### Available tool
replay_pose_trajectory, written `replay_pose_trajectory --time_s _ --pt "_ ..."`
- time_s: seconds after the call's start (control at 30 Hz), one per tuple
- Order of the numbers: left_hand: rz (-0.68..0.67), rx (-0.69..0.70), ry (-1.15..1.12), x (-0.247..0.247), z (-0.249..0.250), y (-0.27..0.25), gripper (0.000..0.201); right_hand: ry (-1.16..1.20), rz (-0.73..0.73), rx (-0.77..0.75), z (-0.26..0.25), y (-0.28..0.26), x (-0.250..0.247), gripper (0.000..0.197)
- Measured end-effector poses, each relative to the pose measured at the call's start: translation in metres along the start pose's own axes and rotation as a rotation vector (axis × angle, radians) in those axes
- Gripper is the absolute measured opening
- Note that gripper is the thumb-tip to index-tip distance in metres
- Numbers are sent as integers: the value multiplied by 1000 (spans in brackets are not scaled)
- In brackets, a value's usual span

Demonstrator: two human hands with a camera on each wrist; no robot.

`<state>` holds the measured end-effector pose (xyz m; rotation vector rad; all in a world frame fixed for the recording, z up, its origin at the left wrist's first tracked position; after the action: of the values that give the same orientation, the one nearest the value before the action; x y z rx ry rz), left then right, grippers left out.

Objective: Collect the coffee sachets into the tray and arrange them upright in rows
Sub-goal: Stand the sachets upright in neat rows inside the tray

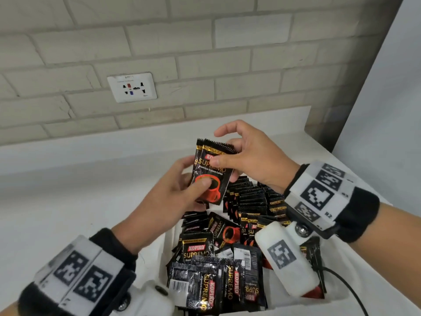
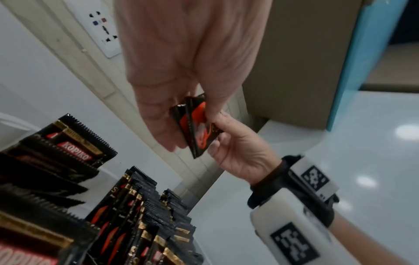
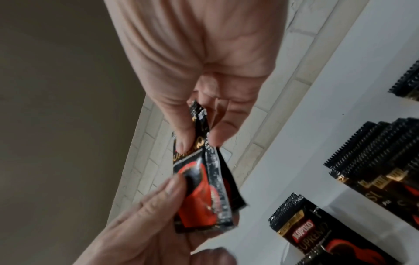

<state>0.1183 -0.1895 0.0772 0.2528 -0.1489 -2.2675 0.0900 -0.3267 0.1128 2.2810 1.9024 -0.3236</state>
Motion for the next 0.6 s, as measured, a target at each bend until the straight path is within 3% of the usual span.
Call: replay_pose_trajectory --time_s 0.07,0.2,0.33,0.47,0.6 --pt "-9 13 81 2 -2 2 29 -94 -25 4 -1 -2 2 33" --pt "-76 58 275 -1 -1 10 27 -498 -111 -64 -15 -3 5 34" --pt "-96 77 423 -16 6 28 26 -718 -67 -118 -34 12 1 32" --pt "-157 -55 755 -41 -8 43 52 -892 10 -93 -37 42 -5 38" --pt "-353 -113 1056 -37 -34 46 56 -1025 12 -49 -24 66 2 43"
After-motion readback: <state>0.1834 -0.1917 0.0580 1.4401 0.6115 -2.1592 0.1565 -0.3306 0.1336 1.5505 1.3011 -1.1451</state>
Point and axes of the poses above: each hand's wrist, its own y-axis towards the middle knuckle, its own x-axis out of the palm, z = x × y, the point moved 5 cm from there along y, towards the middle knuckle, and after that the axes turned 9 degrees about x, right-handed, at the moved point
